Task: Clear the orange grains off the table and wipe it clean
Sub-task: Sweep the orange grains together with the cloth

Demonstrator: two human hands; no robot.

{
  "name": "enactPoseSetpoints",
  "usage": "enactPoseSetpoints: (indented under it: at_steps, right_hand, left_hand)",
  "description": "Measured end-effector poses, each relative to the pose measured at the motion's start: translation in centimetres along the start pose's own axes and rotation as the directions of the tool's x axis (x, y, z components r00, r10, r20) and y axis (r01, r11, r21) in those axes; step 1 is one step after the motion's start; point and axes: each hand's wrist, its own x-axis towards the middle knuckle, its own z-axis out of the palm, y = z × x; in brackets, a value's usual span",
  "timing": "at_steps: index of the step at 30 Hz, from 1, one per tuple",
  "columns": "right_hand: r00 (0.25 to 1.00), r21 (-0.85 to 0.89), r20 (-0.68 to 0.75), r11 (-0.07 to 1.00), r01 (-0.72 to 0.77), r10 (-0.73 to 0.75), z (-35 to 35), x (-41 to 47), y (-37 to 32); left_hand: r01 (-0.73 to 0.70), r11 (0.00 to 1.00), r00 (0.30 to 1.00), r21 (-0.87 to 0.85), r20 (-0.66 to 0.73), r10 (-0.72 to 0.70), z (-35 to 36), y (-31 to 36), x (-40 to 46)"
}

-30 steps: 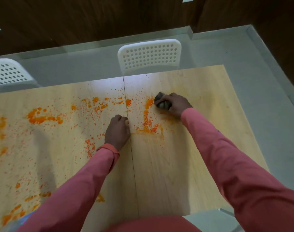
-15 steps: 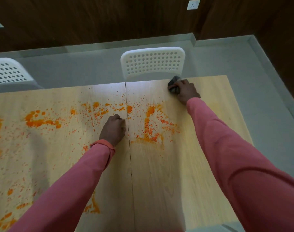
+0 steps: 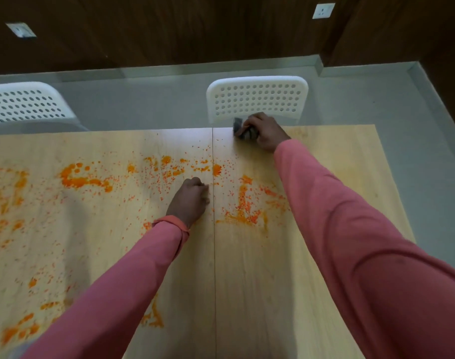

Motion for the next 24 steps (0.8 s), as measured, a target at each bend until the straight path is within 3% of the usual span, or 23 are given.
enactPoseSetpoints:
  at_steps: [3,6,10,12,14,17,19,21,24]
  right_hand:
    - [0.997,-0.142,0.078,0.989,0.029,-0.018,2.0,0.8,-1.3]
    - [0.979,-0.135,0.132,0.976,0.171,-0.153,3.3,-0.9,-3.1]
    - [0.901,-0.115,0.334,0.937,0.331,-0.277,4.0,-6.2,-4.0]
    - [0.839,-0.059,0.465,0.936,0.348,-0.283,3.3,-8.3,-3.3]
    - [0.802,0.002,0.556,0.965,0.262,-0.219,1.7,-9.1,-2.6]
    - [0.903,0.039,0.415,0.994,0.105,-0.112,0.0,-7.2,-1.9]
    - [0.965,0.01,0.232,0.992,0.124,-0.123,0.4,-5.5,-2.4]
    - [0.985,-0.064,0.139,0.992,0.108,-0.098,1.7,-4.7,-3.4]
    - [0.99,-0.161,0.125,0.983,0.088,-0.068,3.8,-6.3,-4.7]
  left_hand:
    - [-0.007,1.0,1.0,-0.003,-0.017,0.007,0.3,0.1,-0.2]
    - [-0.011,1.0,1.0,-0.01,-0.013,0.011,0.1,-0.1,-0.1]
    - [-0.033,0.999,0.999,-0.019,0.026,0.033,-0.1,-0.6,-0.4]
    - [-0.035,0.999,0.999,-0.027,0.038,0.036,-0.2,-0.8,-0.4]
    - [-0.042,0.999,0.998,-0.017,0.038,0.043,-0.2,-0.9,-0.4]
    - [-0.044,0.999,0.998,-0.005,0.034,0.045,-0.1,-0.9,-0.1]
    - [-0.04,0.999,0.999,0.001,0.028,0.04,-0.1,-0.8,-0.1]
    - [-0.035,0.999,0.999,0.008,0.021,0.035,0.0,-0.6,-0.1]
    - [-0.011,1.0,1.0,-0.007,0.021,0.011,-0.2,-0.4,0.0]
